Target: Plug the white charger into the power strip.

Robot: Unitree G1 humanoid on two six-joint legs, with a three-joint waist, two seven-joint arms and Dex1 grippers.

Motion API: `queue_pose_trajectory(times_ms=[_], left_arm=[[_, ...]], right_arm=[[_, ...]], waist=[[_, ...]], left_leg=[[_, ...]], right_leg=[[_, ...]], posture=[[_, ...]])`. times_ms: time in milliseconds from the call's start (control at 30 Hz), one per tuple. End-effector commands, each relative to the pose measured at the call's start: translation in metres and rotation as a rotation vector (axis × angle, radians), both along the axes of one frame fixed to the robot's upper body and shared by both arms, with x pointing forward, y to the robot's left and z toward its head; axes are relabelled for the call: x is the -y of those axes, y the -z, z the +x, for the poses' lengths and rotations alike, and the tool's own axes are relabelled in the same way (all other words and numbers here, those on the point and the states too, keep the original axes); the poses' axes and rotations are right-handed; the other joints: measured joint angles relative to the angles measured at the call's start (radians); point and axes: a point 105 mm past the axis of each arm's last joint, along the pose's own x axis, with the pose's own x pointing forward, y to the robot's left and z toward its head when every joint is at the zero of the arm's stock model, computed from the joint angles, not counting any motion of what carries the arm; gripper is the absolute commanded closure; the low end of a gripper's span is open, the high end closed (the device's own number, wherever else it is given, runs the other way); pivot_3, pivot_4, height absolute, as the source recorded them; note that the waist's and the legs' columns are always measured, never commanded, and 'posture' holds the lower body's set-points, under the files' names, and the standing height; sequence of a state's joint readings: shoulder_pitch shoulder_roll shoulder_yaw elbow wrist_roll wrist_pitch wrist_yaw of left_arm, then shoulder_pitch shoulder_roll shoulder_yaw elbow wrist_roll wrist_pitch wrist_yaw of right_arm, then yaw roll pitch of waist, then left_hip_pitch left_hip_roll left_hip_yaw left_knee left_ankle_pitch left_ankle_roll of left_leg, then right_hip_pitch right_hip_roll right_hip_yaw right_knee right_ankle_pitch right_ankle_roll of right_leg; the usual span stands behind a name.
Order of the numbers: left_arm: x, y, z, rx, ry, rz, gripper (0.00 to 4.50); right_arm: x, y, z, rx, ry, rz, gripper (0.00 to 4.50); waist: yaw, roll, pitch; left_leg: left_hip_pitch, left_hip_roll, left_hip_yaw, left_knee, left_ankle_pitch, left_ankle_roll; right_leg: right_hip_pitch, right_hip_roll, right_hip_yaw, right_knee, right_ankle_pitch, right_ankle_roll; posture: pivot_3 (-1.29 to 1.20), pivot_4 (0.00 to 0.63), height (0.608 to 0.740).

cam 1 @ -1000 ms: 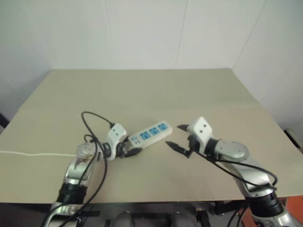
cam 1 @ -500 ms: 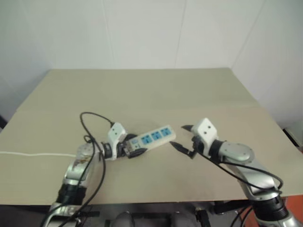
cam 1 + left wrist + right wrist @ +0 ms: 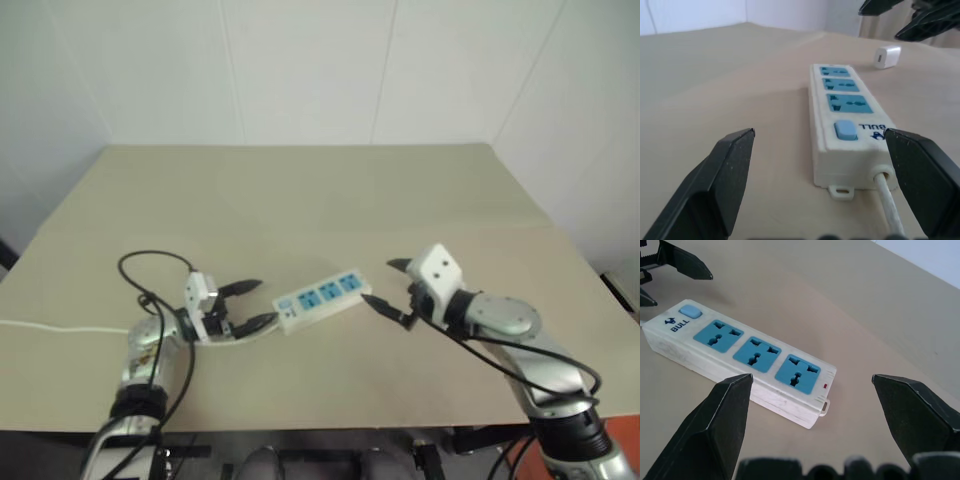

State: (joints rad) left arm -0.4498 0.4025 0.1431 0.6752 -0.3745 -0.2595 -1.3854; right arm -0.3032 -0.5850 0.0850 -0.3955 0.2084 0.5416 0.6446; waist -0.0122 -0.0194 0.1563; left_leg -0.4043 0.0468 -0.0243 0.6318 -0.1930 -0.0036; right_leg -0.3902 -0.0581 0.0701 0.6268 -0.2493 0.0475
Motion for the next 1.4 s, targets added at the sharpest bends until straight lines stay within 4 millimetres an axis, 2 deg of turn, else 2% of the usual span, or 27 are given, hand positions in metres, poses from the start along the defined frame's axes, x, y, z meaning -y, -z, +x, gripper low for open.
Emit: queue_pose_trajectory(times_ms=[33,133,467,967,1200,1367,1400], left_arm=[[0.009,-0.008,-0.003,0.048,0.063,-0.067,0.01],[0.018,-0.003,-0.008,0.048,0.094,-0.065,0.01],[0.027,0.022,-0.004,0.066,-0.023,0.047,0.01],[0.027,0.039,-0.011,-0.069,0.005,0.109,0.01],[0.031,0.041,-0.005,-0.087,-0.023,0.167,0.01],[0.033,0.043,-0.005,-0.089,-0.037,0.158,1.17],[0.034,0.041,-0.004,-0.089,-0.045,0.138,1.25]], right_arm=[[0.008,-0.014,0.001,0.074,0.035,0.001,0.00],[0.009,-0.014,-0.001,0.075,0.048,0.003,0.00],[0.010,-0.027,-0.003,0.104,0.063,0.025,0.00],[0.011,-0.017,-0.001,0.089,0.083,-0.001,0.00],[0.011,-0.016,-0.001,0.085,0.083,-0.001,0.00],[0.009,-0.016,-0.001,0.079,0.079,0.003,0.00],[0.010,-0.016,-0.001,0.080,0.079,0.002,0.00]], waist=[[0.000,0.000,0.000],[0.000,0.000,0.000],[-0.001,0.001,-0.001],[-0.004,0.008,-0.006],[-0.002,0.008,-0.007],[-0.001,0.008,-0.008],[-0.001,0.008,-0.009]], left_leg=[[0.000,0.000,0.000,0.000,0.000,0.000],[0.000,0.000,0.000,0.000,0.000,0.000],[0.004,0.000,0.000,0.000,0.000,0.000],[0.005,0.000,0.000,-0.001,0.000,0.000],[0.005,0.000,0.000,-0.001,0.000,0.000],[0.005,0.000,0.000,-0.001,0.000,0.000],[0.005,0.000,0.000,-0.001,0.000,0.000]], right_leg=[[0.000,0.000,0.000,0.000,0.000,0.000],[0.000,0.000,0.000,0.001,0.000,0.000],[0.002,0.000,0.000,0.002,0.000,0.000],[0.002,0.000,0.001,0.002,-0.002,0.003],[0.002,0.000,0.001,0.002,-0.002,0.003],[0.003,0.000,0.001,0.002,-0.003,0.005],[0.003,0.000,0.001,0.002,-0.003,0.005]], posture=[[0.00,0.150,0.740],[0.00,0.150,0.740],[0.00,0.150,0.740],[0.00,0.150,0.740],[0.00,0.150,0.740],[0.00,0.150,0.740],[0.00,0.150,0.740]])
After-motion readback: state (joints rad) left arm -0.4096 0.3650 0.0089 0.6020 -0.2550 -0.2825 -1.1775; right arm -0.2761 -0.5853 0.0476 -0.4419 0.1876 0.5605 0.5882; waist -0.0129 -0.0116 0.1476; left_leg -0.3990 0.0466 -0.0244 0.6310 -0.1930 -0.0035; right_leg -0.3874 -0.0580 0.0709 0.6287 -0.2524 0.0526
